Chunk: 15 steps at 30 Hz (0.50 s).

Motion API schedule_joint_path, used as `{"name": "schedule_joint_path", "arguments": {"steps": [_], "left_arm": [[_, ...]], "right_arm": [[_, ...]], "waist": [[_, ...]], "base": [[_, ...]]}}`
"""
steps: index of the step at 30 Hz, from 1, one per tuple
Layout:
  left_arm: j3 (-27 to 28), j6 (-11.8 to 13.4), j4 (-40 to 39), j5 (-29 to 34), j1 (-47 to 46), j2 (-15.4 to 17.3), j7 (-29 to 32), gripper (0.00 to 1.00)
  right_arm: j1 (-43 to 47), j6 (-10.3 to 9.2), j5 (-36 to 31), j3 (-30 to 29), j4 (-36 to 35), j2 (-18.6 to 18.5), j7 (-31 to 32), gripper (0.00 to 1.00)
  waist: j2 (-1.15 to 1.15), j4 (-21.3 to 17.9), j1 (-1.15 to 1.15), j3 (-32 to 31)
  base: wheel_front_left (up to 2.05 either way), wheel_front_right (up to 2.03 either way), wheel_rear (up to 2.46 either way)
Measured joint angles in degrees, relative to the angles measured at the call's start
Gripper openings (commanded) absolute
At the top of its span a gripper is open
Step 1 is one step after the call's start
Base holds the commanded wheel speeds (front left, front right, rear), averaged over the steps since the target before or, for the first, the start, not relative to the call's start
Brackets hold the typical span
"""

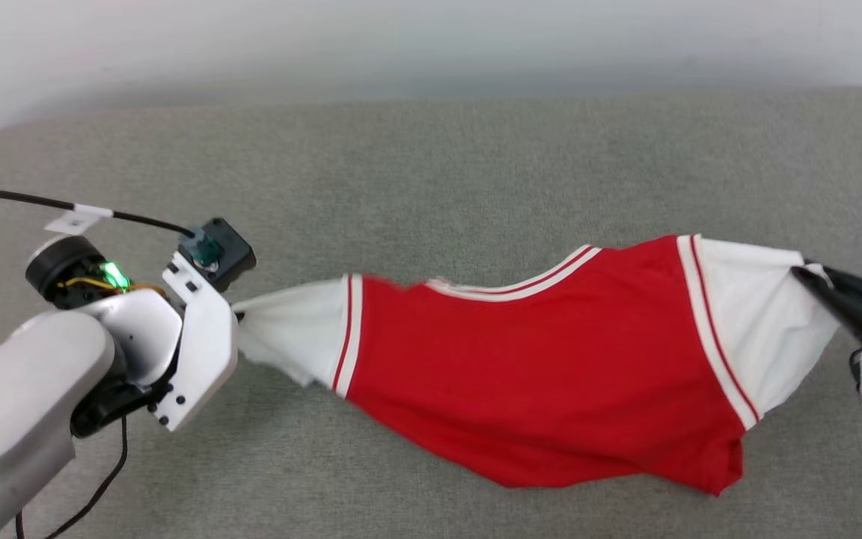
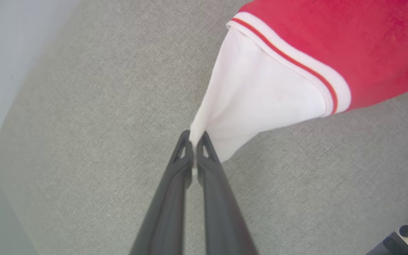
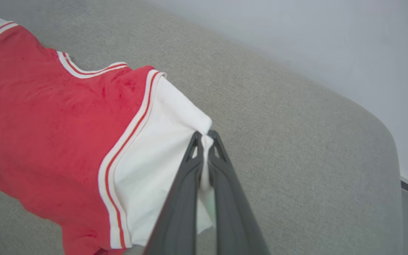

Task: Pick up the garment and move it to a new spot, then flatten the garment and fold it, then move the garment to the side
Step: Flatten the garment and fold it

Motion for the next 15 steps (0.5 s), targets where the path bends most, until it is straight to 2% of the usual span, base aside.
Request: {"name": "schedule_joint_path", "arguments": {"steps": [9,15], "left_arm": [[5.0,1.4,-0.8,3.2,-6.1,-0.1,-7.3,0.00],[8.3,2.2,0.8,7.6,-15.3,-3.4,-11.2,0.00]], "right_arm": [[-6.7,0.00,0.3,-2.9,-0.6,-3.2,1.0,0.00],[-18.3,0.00,-1.0,-2.6,0.2,-3.8,3.2,0.00]], "waist": [[0.00,1.9,0.00,-2.9],[0.00,2.2,0.00,-0.1]], "base": [[0.00,0.00,0.00],[0.00,0.00,0.00]]}}
